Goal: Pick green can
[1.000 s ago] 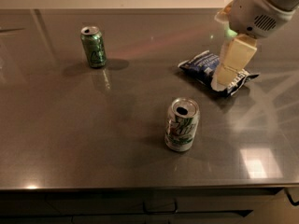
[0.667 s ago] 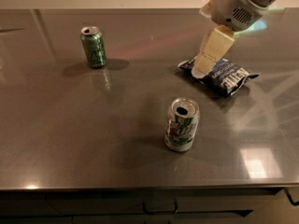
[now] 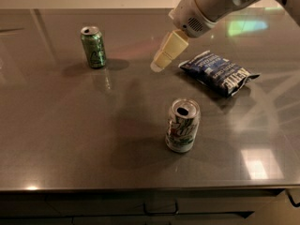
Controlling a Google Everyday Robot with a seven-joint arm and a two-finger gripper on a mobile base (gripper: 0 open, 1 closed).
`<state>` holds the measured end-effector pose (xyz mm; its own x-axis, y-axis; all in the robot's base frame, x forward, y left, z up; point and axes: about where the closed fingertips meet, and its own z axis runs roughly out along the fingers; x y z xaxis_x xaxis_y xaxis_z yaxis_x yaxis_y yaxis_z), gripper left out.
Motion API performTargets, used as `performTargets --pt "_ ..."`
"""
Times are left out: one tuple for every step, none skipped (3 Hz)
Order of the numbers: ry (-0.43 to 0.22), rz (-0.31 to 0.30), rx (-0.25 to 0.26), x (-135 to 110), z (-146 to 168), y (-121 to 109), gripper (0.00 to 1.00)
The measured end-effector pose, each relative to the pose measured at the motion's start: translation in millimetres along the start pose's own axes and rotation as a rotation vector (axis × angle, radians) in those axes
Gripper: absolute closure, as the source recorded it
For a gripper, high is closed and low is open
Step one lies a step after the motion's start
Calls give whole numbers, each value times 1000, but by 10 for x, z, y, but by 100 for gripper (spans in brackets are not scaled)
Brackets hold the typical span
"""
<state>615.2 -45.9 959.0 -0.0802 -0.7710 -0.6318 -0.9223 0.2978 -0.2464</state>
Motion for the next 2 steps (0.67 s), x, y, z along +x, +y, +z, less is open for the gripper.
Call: performTargets --pt "-86 37 -7 -295 440 -93 0" --pt "-148 90 -37 -545 848 -151 0"
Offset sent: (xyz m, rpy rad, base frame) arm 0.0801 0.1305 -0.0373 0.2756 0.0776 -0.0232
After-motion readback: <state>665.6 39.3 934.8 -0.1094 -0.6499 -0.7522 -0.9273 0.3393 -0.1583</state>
